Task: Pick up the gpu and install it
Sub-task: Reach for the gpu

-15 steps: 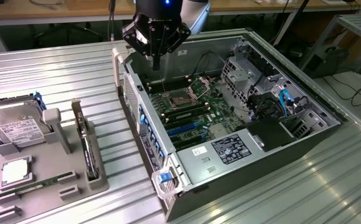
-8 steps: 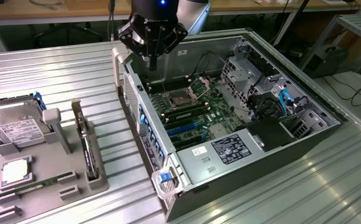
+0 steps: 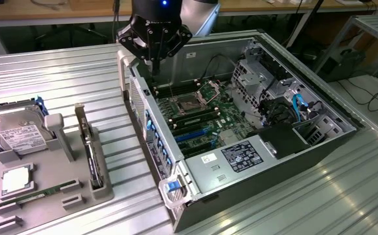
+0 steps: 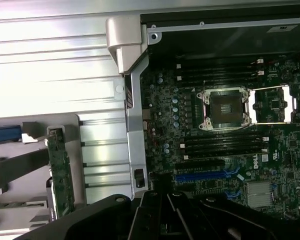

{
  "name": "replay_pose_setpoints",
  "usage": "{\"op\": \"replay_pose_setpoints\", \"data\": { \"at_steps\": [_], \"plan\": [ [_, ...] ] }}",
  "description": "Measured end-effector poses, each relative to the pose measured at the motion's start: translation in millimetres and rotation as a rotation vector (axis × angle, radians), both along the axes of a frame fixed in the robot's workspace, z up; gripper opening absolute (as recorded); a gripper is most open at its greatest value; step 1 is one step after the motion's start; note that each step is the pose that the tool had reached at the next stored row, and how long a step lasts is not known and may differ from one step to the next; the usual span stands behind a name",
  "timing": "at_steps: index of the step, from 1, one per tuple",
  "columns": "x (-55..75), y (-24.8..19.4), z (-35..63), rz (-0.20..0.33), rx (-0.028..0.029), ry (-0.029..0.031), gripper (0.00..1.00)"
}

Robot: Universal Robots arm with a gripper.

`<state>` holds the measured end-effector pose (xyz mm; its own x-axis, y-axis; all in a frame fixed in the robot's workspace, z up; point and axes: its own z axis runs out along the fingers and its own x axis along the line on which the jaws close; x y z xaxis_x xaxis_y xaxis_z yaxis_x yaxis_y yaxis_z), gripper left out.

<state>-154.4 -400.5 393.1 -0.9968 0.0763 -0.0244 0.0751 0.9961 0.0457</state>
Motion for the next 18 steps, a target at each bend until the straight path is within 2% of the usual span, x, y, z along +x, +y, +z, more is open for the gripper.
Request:
{"op": "replay_pose_setpoints", "data": {
  "at_steps": [4,6,9,18],
  "plan": [
    [-5.8,-2.6,0.0,0.002,0.0015,-0.0002,0.11],
    [-8.2,-4.9,0.1,0.008,0.007,-0.0003,0.11],
    [-11.8,-7.2,0.0,0.015,0.0106,-0.0004,0.11],
    [-19.0,-14.6,0.0,0.028,0.0115,-0.0003,0.11]
  ]
}}
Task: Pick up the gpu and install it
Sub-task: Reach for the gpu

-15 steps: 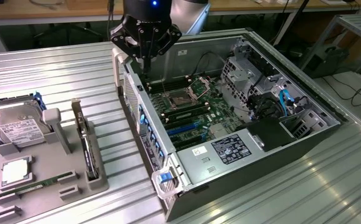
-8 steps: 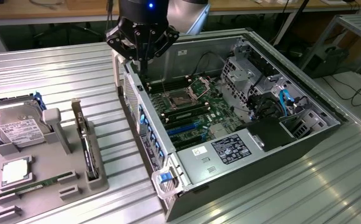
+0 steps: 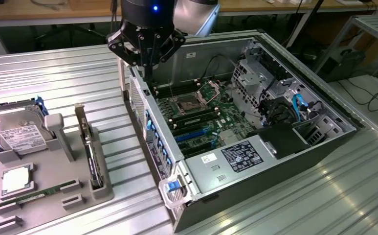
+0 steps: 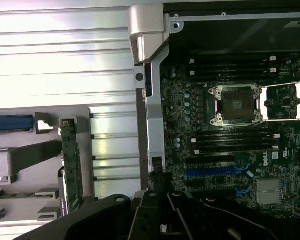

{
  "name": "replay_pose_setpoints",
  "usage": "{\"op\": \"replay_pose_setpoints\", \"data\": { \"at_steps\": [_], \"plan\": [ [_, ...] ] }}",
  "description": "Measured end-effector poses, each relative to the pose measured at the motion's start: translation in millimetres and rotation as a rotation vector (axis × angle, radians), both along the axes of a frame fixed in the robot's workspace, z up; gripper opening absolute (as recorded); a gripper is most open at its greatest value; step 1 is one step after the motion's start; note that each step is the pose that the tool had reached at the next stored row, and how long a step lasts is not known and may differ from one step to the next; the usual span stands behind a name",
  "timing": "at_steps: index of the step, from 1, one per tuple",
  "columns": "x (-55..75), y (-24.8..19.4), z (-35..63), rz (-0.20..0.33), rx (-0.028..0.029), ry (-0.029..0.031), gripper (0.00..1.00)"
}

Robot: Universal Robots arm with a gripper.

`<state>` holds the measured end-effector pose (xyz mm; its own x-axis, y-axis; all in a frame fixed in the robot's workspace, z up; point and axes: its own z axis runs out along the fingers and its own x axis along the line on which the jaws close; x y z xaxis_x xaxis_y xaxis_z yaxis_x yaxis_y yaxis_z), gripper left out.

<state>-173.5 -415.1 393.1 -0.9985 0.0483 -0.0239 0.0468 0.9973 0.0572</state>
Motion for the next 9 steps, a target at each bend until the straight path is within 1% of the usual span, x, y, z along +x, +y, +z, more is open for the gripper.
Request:
{"op": "replay_pose_setpoints", "data": {
  "at_steps": [9],
  "plan": [
    [-5.0,-9.7,-0.1,0.003,0.0,0.0001,0.11]
  ]
}}
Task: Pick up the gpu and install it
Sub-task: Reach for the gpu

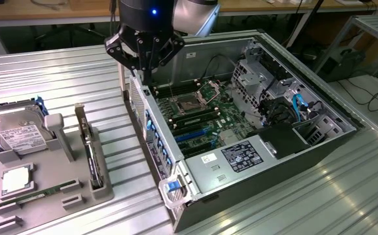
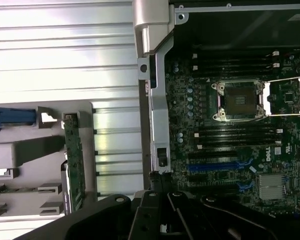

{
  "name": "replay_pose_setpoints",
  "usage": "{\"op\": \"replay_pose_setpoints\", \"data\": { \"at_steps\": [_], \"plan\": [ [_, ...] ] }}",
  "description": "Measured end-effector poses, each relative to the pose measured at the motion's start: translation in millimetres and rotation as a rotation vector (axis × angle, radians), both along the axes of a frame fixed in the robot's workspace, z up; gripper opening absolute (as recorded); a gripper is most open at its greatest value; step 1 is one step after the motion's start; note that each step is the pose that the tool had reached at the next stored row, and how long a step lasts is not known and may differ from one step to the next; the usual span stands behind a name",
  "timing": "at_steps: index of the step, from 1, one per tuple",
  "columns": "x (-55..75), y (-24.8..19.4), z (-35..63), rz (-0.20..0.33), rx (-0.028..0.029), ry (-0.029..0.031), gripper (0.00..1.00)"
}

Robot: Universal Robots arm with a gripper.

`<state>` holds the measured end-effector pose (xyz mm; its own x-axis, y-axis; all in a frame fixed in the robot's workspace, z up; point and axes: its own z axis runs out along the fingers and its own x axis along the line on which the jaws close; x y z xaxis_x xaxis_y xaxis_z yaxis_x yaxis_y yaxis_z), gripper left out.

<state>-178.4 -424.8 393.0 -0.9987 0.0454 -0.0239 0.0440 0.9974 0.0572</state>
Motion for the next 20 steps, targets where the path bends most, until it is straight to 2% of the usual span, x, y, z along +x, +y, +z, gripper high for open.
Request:
{"op": "replay_pose_setpoints", "data": {
  "at_steps": [8,20],
  "plan": [
    [-3.9,-6.6,-0.4,0.006,0.0,-0.0001,0.11],
    [-12.0,-9.5,-0.7,0.017,0.0001,0.0,0.11]
  ]
}}
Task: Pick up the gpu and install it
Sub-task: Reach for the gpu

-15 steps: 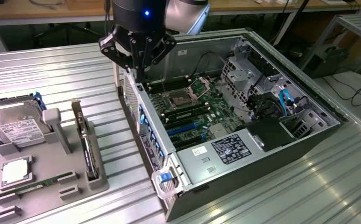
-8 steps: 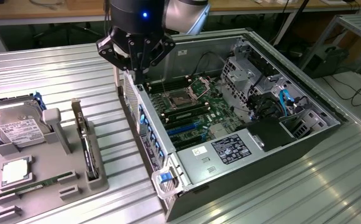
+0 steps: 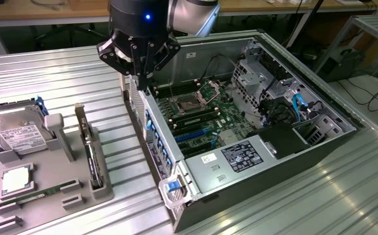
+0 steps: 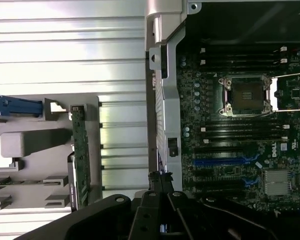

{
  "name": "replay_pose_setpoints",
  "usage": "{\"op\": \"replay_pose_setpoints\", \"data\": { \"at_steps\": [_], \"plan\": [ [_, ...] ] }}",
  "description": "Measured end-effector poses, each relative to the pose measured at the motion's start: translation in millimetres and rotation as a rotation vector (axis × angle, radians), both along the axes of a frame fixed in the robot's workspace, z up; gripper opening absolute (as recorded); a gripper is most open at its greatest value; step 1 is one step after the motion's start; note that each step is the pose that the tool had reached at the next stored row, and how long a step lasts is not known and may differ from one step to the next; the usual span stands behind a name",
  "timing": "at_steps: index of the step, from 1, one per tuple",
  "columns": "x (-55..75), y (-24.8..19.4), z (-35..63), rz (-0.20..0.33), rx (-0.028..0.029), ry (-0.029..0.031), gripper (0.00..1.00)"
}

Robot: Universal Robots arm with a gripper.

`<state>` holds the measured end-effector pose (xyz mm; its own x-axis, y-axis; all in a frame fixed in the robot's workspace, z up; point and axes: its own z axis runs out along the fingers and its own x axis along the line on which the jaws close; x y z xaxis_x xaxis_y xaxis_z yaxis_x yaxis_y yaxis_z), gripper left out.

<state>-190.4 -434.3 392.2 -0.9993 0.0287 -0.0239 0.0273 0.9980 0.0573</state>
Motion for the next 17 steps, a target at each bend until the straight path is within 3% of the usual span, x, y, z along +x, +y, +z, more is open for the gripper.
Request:
{"op": "replay_pose_setpoints", "data": {
  "at_steps": [17],
  "plan": [
    [-19.1,-3.0,-0.4,0.025,0.0,0.0,0.11]
  ]
}}
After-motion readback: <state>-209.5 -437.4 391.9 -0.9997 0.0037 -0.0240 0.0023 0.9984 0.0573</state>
